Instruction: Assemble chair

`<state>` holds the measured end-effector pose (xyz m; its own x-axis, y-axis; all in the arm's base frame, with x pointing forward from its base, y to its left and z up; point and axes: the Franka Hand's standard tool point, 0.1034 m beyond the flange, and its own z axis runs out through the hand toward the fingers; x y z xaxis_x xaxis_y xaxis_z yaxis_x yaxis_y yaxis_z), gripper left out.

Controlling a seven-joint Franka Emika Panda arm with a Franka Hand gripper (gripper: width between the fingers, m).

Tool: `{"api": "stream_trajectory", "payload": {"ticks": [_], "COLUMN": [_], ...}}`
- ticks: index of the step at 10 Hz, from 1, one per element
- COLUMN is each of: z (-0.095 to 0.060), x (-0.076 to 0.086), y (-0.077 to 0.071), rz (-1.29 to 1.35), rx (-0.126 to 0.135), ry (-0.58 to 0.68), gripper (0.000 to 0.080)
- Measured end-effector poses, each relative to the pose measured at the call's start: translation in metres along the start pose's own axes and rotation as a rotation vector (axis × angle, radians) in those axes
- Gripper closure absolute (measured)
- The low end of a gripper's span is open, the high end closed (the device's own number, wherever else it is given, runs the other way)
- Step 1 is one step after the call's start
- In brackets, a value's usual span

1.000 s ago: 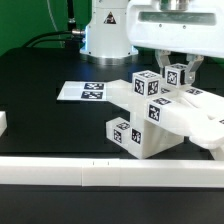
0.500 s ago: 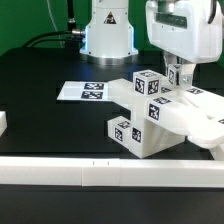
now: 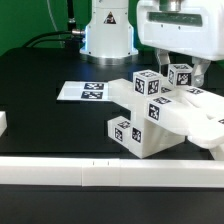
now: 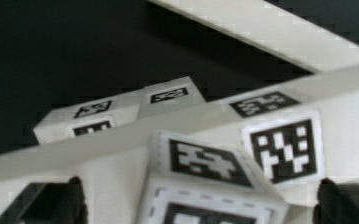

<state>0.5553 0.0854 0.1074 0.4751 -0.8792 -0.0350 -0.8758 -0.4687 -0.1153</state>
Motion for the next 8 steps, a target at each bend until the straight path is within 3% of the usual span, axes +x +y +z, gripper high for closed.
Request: {"api": "stream_trajectory", "payload": {"ticks": [2, 5, 8], "z": [-0.0004, -0.0002, -0.0001], "x": [-0.0007, -0.0032, -0.0008], "y": [0.0016, 0.0011, 0.0027], "rz": [-0.293, -0.675, -1.015], "rx": [-0.03, -0.036, -0.06], "ry": [0.0, -0.004, -0.006], "gripper": [0.0151, 0.0151, 0.0151]}}
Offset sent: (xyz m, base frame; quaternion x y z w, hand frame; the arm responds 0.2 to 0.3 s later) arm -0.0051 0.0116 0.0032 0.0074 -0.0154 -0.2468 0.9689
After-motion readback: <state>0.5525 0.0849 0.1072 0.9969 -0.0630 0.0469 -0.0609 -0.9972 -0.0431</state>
